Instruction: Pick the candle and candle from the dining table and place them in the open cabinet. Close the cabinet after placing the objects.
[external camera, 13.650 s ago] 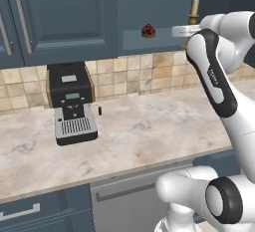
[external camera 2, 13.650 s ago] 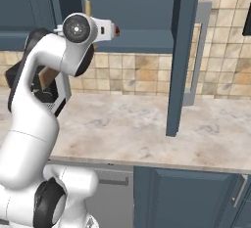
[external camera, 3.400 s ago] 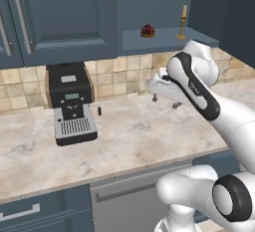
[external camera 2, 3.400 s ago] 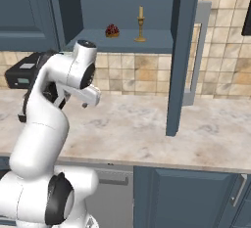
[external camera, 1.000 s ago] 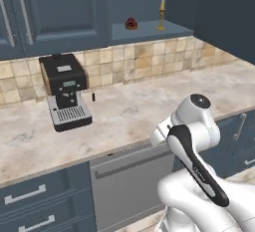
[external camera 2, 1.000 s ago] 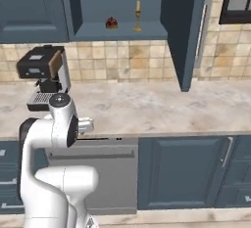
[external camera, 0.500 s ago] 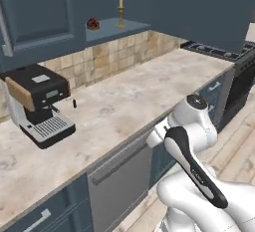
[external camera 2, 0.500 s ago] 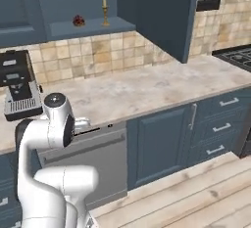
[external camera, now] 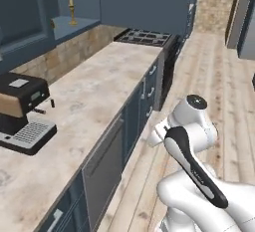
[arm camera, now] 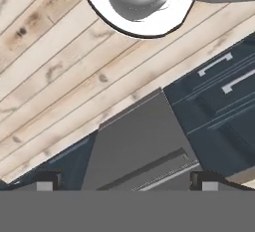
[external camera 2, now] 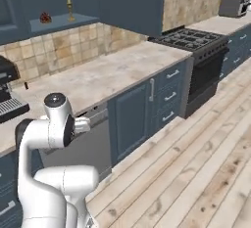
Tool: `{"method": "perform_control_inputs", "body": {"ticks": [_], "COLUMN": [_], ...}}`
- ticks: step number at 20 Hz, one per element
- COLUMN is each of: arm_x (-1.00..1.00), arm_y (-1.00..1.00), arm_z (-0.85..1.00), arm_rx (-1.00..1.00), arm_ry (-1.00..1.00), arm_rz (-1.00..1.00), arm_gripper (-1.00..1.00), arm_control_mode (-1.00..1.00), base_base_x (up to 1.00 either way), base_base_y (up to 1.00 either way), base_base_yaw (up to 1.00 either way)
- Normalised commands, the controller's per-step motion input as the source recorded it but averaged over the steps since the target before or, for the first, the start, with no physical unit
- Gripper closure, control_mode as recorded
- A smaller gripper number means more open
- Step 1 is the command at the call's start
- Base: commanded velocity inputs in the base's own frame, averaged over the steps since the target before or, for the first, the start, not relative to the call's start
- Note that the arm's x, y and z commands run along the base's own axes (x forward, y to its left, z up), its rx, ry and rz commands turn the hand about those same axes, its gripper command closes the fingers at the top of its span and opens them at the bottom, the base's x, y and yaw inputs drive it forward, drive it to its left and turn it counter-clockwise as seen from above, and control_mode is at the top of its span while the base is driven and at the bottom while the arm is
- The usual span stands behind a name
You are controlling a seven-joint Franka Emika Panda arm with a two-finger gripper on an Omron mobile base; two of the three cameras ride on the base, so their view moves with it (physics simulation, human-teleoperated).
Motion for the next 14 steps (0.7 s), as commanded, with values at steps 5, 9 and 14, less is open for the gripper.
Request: {"method": "perform_control_inputs", "body": {"ticks": [5,9,14], "arm_x": [0.00,0.00,0.00], "arm_y": [0.00,0.00,0.00], "arm_z": [0.00,0.00,0.00], "arm_rx": [0.00,0.00,0.00], "arm_ry": [0.00,0.00,0.00], "arm_rz": [0.00,0.00,0.00], "arm_gripper": [-1.00,-1.00,-1.00], "arm_control_mode": [1.00,1.00,1.00], "base_base_x": [-0.57,-0.06,0.18], "base_base_y": [0.52,0.14,0.00], "base_base_yaw": [-0.64,-0.61,-0.61]}}
